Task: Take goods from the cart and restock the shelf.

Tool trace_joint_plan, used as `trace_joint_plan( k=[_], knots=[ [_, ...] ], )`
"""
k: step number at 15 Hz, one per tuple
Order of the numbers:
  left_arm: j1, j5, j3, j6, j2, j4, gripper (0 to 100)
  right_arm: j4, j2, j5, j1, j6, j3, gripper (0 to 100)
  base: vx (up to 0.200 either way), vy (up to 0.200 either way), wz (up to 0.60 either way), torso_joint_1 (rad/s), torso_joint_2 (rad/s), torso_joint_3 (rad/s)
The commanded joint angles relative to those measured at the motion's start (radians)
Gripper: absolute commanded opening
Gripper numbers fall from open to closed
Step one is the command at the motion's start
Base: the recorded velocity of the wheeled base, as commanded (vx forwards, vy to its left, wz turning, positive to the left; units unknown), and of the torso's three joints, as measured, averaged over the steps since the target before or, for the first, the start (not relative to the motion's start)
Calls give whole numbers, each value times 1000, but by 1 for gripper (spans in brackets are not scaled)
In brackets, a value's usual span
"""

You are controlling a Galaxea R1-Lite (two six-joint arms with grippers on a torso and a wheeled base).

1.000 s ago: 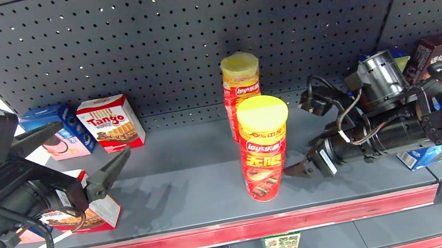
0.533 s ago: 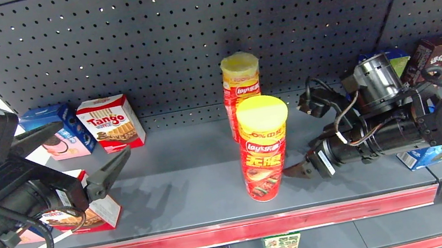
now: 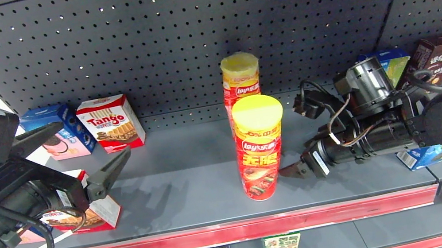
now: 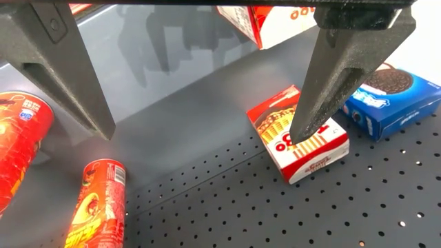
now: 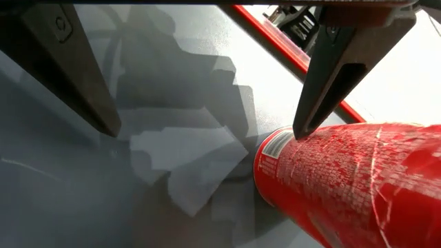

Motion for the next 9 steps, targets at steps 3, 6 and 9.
trace_joint_plan(
  k=[3,6,9],
  knots=[
    [1,1,3,0,0,-1,100,0,17,1,4,0,-10,100,0,0,0,0,0,0],
    [4,4,14,-3,-22,-1,100,-21,-61,-1,-12,5,6,100,0,0,0,0,0,0],
    [18,7,26,-9,-121,12,100,-32,-258,-7,-55,16,43,100,0,0,0,0,0,0]
  ],
)
